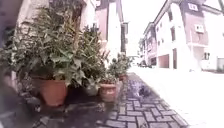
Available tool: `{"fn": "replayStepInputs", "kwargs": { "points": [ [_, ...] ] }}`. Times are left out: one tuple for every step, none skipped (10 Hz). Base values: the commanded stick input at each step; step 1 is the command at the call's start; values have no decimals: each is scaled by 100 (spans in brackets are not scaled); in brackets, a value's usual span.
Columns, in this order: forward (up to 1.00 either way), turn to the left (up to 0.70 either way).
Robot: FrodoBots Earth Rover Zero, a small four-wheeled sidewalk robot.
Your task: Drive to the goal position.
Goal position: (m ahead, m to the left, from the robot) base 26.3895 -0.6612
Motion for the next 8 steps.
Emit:
{"fn": "replayStepInputs", "kwargs": {
  "points": [
    [0,-68],
    [0,-68],
    [0,-68],
    [0,-68],
    [0,-68],
    [0,-68],
    [0,-68],
    [0,-68]
  ]
}}
